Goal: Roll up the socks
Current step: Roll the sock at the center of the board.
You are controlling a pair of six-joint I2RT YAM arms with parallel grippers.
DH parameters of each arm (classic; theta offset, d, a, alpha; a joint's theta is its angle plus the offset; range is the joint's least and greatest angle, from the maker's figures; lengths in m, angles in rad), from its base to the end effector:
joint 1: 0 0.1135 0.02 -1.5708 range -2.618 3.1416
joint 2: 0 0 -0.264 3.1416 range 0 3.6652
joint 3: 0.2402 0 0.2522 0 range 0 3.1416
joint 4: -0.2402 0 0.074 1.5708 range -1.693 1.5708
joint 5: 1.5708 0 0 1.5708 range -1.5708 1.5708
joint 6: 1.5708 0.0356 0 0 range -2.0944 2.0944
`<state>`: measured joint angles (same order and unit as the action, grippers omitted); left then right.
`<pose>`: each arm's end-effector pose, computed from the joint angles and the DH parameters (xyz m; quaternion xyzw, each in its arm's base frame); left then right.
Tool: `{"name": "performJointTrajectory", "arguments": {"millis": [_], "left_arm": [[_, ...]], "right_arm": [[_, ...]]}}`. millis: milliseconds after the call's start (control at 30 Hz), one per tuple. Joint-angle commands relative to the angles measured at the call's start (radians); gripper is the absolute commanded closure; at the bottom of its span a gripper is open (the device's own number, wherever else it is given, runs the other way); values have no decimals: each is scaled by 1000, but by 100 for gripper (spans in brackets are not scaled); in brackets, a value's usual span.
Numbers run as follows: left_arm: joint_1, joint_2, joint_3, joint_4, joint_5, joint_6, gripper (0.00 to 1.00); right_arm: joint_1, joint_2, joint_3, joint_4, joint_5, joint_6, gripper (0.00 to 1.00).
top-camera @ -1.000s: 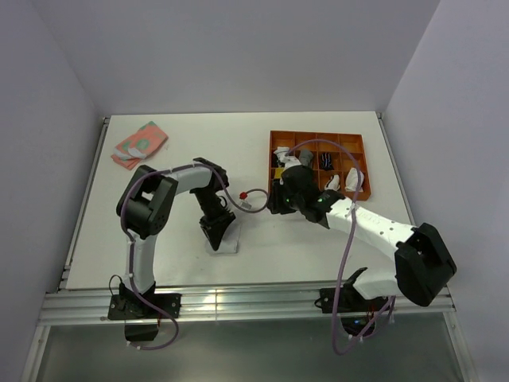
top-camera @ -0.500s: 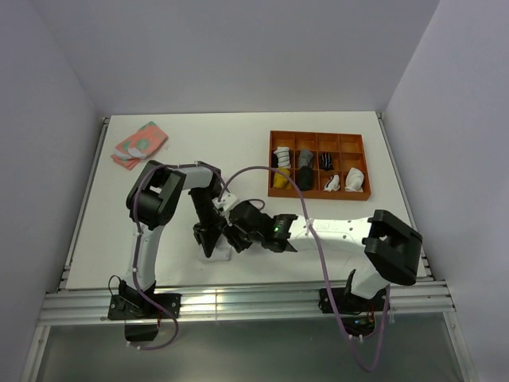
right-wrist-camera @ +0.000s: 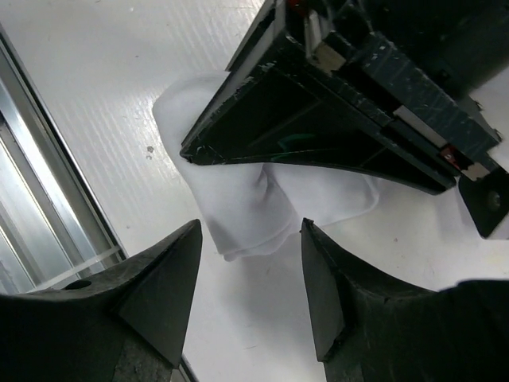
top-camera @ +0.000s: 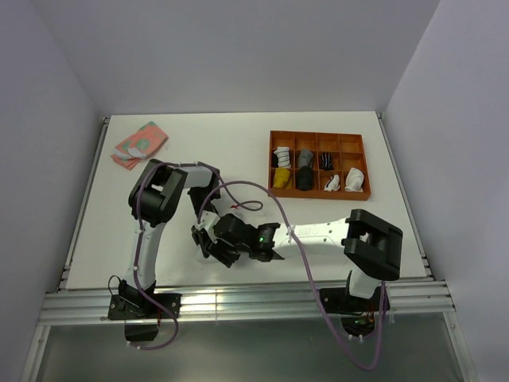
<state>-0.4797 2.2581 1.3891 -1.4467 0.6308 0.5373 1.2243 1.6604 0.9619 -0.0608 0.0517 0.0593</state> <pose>0.2758 -0.1671 0.0937 -0.3325 -0.8284 0.2988 0.3375 0.1203 0.3279 0.1894 -0.4968 0.7726 0.2172 0.3303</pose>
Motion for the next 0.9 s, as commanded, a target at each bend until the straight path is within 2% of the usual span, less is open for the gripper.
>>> {"name": "performJointTrajectory", "arguments": {"millis": [0, 300, 433, 533, 567, 633, 767, 867], "left_arm": [[7, 57, 14, 123, -106, 10, 98], [9, 80, 42, 109, -95, 13, 97], [10, 86, 45, 109, -80, 18, 92], [13, 92, 45, 109, -63, 23, 85], [13, 92, 45, 114, -62, 15, 85], [21, 83, 45, 131, -48, 6, 82], [67, 57, 68, 163, 16, -43, 72], [110, 14, 85, 193, 96, -71, 67]], "right_arm": [[1, 16, 54, 13, -29, -42, 39], [21, 98, 95, -20, -18, -47, 39], [23, 116, 93, -7, 14, -9, 44], [23, 145, 98, -5, 31, 17, 58], [23, 151, 90, -1, 34, 36, 75], [23, 144, 68, 39, 28, 54, 88], [3, 124, -8, 104, -22, 109, 94], [-22, 110, -55, 160, -74, 146, 95]]}}
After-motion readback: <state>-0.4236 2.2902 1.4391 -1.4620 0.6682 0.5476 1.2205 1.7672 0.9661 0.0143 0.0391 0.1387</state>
